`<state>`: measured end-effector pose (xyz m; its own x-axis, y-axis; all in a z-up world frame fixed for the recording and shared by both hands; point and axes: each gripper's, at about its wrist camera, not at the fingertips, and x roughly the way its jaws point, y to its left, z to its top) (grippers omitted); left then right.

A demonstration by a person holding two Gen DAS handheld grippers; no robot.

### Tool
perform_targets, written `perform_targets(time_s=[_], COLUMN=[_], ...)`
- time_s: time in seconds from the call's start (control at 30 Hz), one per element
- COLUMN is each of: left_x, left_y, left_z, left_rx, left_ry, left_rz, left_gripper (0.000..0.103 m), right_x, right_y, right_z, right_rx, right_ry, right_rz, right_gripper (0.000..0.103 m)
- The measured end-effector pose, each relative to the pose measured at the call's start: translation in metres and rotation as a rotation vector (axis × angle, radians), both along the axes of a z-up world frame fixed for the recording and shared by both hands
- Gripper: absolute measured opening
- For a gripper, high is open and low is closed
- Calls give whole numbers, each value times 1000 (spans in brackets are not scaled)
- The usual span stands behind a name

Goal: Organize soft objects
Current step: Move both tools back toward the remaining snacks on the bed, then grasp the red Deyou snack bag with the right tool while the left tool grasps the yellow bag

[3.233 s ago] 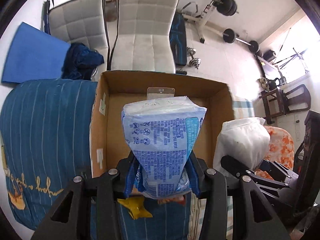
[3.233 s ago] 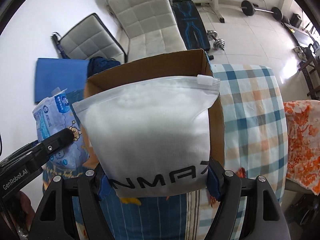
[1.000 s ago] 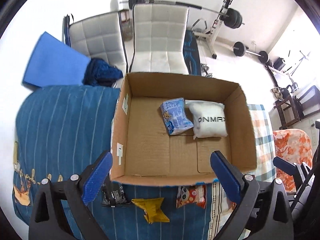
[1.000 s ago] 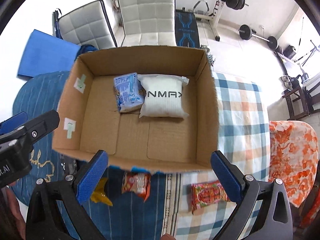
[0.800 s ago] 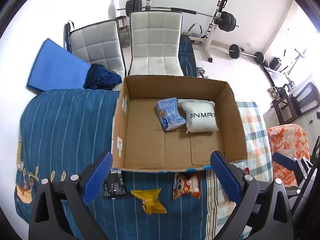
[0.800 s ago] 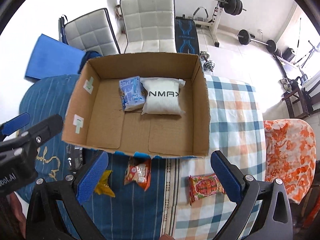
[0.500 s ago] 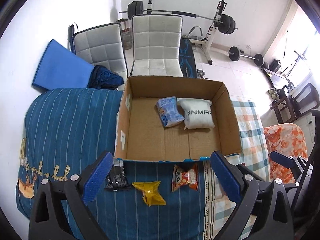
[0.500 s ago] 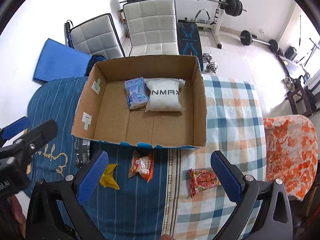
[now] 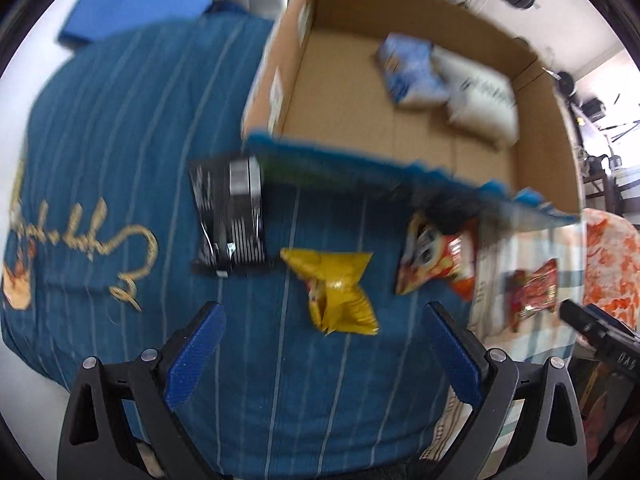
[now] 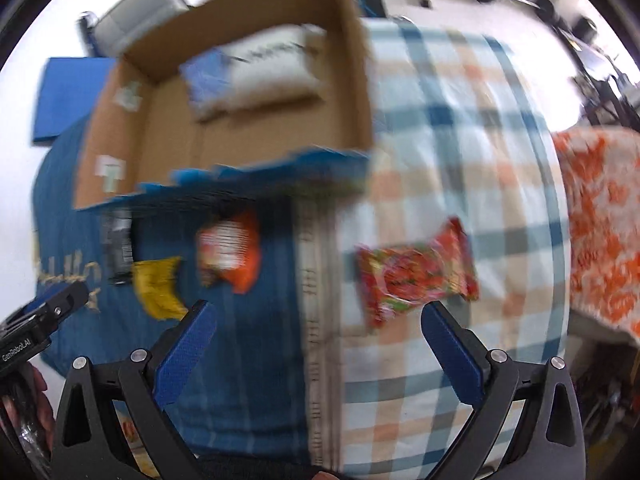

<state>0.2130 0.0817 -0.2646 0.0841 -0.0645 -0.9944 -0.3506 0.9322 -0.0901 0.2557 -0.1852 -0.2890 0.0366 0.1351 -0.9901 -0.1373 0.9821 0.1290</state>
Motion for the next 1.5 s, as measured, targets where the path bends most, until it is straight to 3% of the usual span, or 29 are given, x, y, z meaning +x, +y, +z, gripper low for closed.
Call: perform_targets(time_s=[0.23,0.4,0.5,0.6,0.67,0.73,0.87,0.97,1.03,1.13,1.2,1.3,1.43,1.5], left_x=[1,4,3,-1,-3,-2,-6,-10,-15,-24,-28,-28,-14,-4], left_y=[-2,-9,-12,-13,-13,-13,-7,-7,-5,-1,1,3,4,3], left_z=[-48,-70,-80,-85,-86,-87,-84,-80,-78,-70,-66,-62,-68,-76], left_rx=[-54,-77,-90,-96,-99,-103,-94,-89,-88,-112,-113,-127,-136,-122], left_ry=[95,139,157,164,166,166,157,157,157,161,159,145,141,155], left_rz=[-11,-31,-31,-32,-33,-30,-33,-35,-32,-24,-23,-9,11,10], left_gripper=[100,100,100,100,100,100,100,100,100,100,100,100,100,100], right_x=[24,41,43,36,22,8,-7,-11,-14,-16,-19,-13,-12,-16], right_y=[-49,-63,-72,-82,-80,-71,-46,-21,-5,9,12,4,-23,-31], right_z=[-54,-102,-123,-128,-129,-123,-83,-81,-93,-117,-126,-124,-125,-122], right_rx=[-110,-169,-101,-14,14,17,-194,-324,-373,-377,-401,-328,-144,-39], right_ry=[77,207,278,330,407,426,191,91,99,151,146,218,380,411], right_rz=[-58,-36,-85,-196,-208,-123,217,468,622,714,711,546,214,141], right_gripper=[103,103,100,88,87,87,92,92,92,92,88,60,58,60])
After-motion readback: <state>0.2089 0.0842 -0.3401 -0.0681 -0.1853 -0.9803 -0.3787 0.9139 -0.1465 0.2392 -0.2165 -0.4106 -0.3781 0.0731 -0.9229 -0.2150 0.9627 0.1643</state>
